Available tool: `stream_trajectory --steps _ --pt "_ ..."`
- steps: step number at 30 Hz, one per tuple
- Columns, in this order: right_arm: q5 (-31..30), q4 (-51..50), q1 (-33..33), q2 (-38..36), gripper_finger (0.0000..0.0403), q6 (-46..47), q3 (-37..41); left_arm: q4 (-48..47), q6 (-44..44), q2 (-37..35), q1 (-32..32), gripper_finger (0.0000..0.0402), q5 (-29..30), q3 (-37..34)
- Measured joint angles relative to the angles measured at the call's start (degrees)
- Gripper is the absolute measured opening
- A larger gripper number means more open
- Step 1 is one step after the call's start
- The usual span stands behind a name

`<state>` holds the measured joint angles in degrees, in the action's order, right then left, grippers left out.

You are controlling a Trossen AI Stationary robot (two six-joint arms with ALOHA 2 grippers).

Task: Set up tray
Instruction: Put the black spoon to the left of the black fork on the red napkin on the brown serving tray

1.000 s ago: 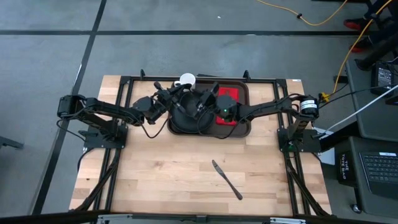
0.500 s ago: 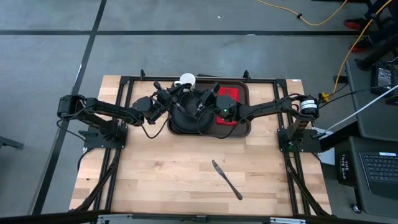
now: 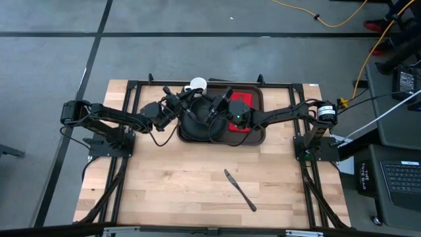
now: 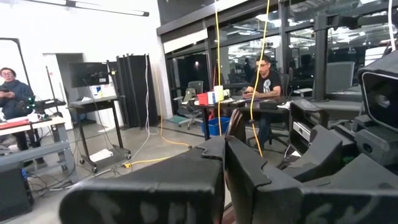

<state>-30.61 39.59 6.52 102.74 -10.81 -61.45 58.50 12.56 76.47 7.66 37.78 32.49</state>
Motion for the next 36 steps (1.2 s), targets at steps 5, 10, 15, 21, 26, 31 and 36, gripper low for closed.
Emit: stream_trajectory --steps 5,10,15,21,26,31,36 --pt "0.0 0.0 0.0 0.0 0.0014 0.2 0.0 0.0 0.0 0.0 0.0 0.0002 0.0 0.0" --pt "0.0 0.0 0.0 0.0 0.0009 0.2 0.0 0.0 0.0 0.0 -0.1 0.0002 0.0 0.0" --pt "0.4 -0.3 0.0 0.0 0.0006 0.3 0.0 -0.5 0.1 0.0 -0.3 0.0002 0.0 0.0" --pt "0.8 -0.4 0.0 0.0 0.0006 0.2 0.1 -0.5 2.7 -0.3 -2.1 0.0015 0.7 0.0" --pt "2.4 -0.1 -0.1 0.0 0.0004 0.3 0.1 -0.8 5.8 -1.6 -4.0 0.0047 2.2 0.0" --pt "3.8 -0.3 0.0 0.0 0.0004 1.6 0.1 -1.4 8.1 -2.7 -5.6 0.008 3.5 0.0" --pt "3.8 -0.4 -0.2 -0.1 0.0004 1.7 0.1 -3.8 8.9 -4.1 -7.3 0.0104 4.8 0.0"
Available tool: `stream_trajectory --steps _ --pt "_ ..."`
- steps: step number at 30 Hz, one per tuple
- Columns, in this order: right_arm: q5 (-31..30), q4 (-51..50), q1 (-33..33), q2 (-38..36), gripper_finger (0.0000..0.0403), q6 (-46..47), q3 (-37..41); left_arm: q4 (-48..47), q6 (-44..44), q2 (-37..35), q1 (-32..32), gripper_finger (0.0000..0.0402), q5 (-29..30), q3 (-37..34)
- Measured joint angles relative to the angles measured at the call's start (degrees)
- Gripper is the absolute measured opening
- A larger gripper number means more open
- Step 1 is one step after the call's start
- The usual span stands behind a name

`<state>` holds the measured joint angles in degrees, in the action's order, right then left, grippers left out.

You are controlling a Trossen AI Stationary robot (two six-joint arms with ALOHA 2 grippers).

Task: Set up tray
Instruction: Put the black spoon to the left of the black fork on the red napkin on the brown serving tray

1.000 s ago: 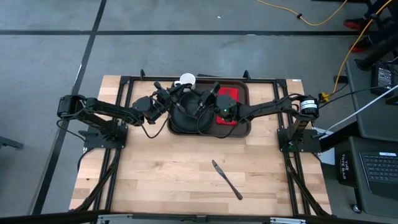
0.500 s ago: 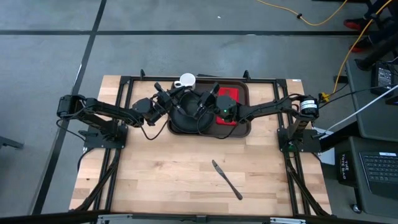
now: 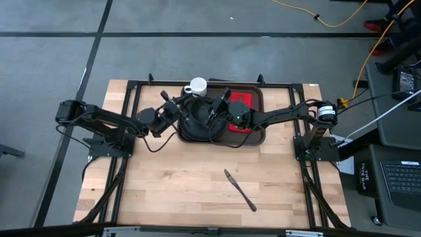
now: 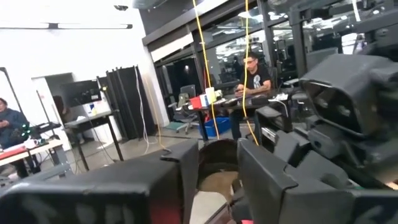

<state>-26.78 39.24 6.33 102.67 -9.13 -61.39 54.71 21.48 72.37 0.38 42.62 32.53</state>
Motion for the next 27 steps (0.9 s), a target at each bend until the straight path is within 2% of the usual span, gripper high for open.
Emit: stream_trajectory --steps 10,14,18,23,27 --pt "0.1 -0.8 -0.5 -1.5 0.0004 0.7 0.0 -6.4 5.6 -6.4 -7.5 0.0123 6.8 0.0" --pt "4.9 -3.1 -0.2 -3.9 0.0004 3.9 0.0 -14.8 5.6 -9.7 -10.1 0.0119 6.6 0.0" --pt "7.1 -7.5 0.5 -6.8 0.0004 6.9 0.0 -21.4 2.1 -13.5 -10.9 0.0112 1.5 -1.4" --pt "8.2 -11.2 1.5 -8.7 0.0004 8.9 0.0 -21.9 -3.1 -19.3 -9.9 0.0099 -7.3 -7.4" --pt "11.9 -14.6 3.1 -10.4 0.0004 11.7 0.0 -22.1 -6.4 -23.6 -9.3 0.0087 -10.4 -12.0"
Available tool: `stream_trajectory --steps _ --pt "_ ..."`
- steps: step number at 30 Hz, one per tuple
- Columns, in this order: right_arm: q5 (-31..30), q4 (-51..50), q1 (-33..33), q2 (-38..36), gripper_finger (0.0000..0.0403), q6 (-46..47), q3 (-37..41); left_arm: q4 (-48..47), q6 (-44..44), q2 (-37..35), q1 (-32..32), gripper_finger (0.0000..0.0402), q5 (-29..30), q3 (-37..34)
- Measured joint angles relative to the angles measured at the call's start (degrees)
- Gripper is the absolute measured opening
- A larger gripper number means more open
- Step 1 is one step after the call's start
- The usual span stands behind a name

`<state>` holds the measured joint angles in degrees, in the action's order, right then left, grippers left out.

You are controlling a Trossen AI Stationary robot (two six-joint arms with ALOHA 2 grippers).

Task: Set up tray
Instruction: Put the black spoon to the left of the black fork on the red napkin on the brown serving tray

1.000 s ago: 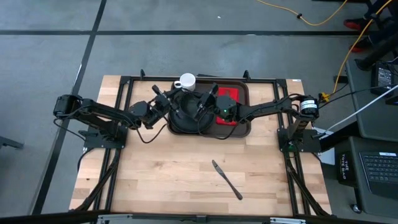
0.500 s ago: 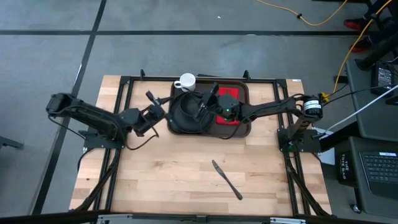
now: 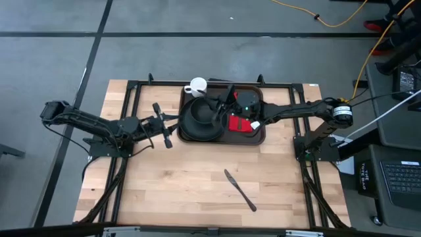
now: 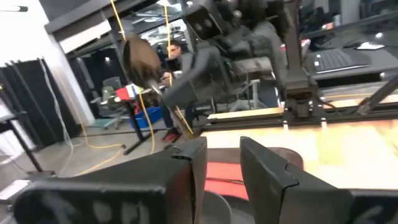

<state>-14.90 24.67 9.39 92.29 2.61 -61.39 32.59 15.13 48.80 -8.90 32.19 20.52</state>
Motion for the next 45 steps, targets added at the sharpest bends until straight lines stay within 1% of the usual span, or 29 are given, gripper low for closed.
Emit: stream_trajectory --steps 4,7,11,14,18,21,25,30,33,35,39,45 --pt "4.5 -3.6 2.3 -2.1 0.0004 3.9 0.0 0.1 -1.1 -3.3 0.0 0.0079 -1.0 -3.0" --pt "4.8 -9.5 3.8 -4.1 0.0004 7.2 0.0 -0.2 -1.1 -5.2 0.0 0.0077 -0.8 -4.5" --pt "2.8 -20.4 6.3 -6.8 0.0002 13.3 0.0 -2.0 -1.1 -6.8 0.0 0.0077 -0.3 -5.5" --pt "2.3 -24.9 8.0 -7.9 0.0002 17.7 0.0 -2.4 -2.4 -6.9 0.0 0.0079 -0.4 -6.0" --pt "1.6 -27.9 8.9 -7.9 0.0002 21.2 0.0 -3.1 -2.6 -6.8 -0.1 0.0076 -0.6 -6.1" --pt "0.7 -29.9 9.8 -7.9 0.0002 23.7 0.0 -3.1 -2.6 -6.8 -0.1 0.0075 -2.0 -6.1" --pt "1.0 -32.3 11.6 -7.9 0.0001 28.8 0.0 -3.2 -2.5 -6.8 -0.1 0.0075 -3.4 -6.1" --pt "1.0 -38.9 13.6 -7.3 0.0001 35.8 0.0 -3.2 -2.5 -6.8 -0.1 0.0075 -3.4 -6.1" --pt "1.0 -39.6 13.9 -6.8 0.0001 38.1 0.1 -3.3 -3.4 -6.8 -0.1 0.0075 -3.4 -6.1" --pt "1.0 -38.2 13.8 -6.2 0.0 39.3 0.3 -3.3 -5.6 -6.8 -0.1 0.0076 -3.4 -6.1" --pt "1.3 -38.6 13.8 -5.0 0.0 41.8 0.7 -3.3 -8.8 -6.8 -0.1 0.0077 -3.6 -6.1" --pt "3.5 -38.0 14.3 -3.4 0.0 43.8 0.8 -3.3 -8.8 -6.8 0.0 0.0075 -3.5 -6.1"
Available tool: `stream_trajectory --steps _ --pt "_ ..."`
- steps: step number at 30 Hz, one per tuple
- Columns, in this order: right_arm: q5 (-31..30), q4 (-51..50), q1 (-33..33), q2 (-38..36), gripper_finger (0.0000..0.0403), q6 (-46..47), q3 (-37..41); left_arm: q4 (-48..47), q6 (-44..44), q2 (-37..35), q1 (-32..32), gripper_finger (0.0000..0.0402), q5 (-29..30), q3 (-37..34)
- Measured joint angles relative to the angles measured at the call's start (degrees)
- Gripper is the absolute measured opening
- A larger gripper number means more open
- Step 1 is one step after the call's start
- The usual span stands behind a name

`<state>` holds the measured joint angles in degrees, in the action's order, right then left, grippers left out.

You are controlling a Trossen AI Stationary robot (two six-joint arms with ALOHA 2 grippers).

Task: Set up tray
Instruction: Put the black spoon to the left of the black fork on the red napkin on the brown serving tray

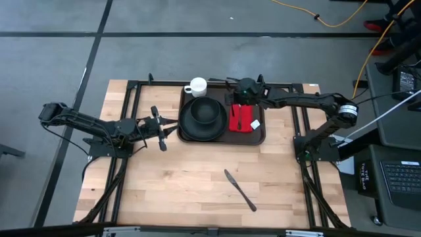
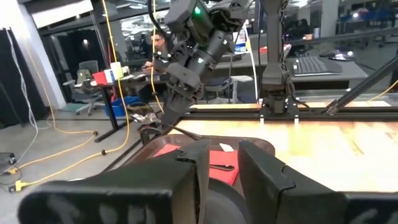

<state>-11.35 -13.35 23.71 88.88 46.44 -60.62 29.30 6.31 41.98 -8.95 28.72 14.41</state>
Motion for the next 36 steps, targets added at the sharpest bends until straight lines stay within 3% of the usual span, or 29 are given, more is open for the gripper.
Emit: stream_trajectory --steps 8,20,36 --pt "1.7 -3.8 2.1 1.8 0.0 4.5 0.0 0.0 -0.7 0.0 -0.1 0.0077 -0.6 0.0" --pt "11.8 -4.4 5.7 10.1 0.0 11.8 0.0 0.0 0.9 0.0 -0.1 0.0076 -0.8 0.0" --pt "13.5 -4.2 9.5 10.5 0.0 13.3 0.0 0.0 0.9 0.0 -0.1 0.0075 0.1 0.0"
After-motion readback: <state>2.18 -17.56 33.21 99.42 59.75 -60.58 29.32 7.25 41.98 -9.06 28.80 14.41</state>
